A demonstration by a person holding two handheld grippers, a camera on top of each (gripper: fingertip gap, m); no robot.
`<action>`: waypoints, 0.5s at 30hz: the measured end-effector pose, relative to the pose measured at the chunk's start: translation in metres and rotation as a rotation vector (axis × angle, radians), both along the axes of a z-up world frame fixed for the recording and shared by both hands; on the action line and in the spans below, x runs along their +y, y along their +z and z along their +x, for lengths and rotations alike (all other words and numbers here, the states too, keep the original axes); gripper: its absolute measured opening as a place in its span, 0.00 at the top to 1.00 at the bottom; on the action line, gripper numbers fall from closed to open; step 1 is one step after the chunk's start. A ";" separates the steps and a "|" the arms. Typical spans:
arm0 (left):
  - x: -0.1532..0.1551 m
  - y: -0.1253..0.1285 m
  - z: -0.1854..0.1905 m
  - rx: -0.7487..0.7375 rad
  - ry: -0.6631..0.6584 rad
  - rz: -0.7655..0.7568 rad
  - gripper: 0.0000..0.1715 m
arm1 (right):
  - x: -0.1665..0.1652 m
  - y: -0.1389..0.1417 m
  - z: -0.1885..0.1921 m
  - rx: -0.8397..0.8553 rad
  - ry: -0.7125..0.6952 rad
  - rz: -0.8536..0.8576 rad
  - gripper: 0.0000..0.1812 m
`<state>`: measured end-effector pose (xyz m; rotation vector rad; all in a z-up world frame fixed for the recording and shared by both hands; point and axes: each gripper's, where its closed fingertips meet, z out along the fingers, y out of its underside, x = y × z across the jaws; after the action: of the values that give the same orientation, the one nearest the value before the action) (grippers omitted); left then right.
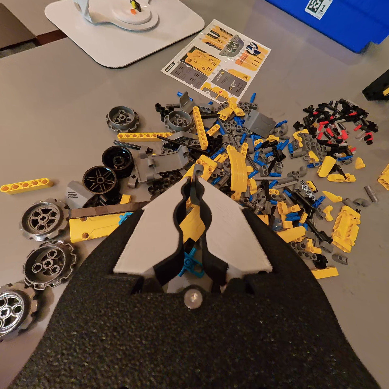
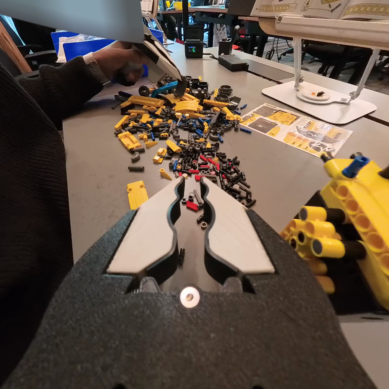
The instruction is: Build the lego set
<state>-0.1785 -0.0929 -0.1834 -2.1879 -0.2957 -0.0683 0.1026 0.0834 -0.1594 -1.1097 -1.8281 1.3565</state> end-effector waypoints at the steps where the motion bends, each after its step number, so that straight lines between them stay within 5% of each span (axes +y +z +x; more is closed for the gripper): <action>1: 0.000 0.000 0.000 0.002 0.001 0.002 0.98 | 0.000 0.000 0.000 0.000 0.000 0.002 0.92; 15: 0.000 0.009 -0.004 -0.003 0.020 0.053 0.97 | -0.001 0.000 0.000 -0.005 0.006 -0.004 0.92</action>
<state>-0.1821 -0.0929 -0.1740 -2.1317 -0.3141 -0.0672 0.1027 0.0828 -0.1596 -1.1121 -1.8343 1.3627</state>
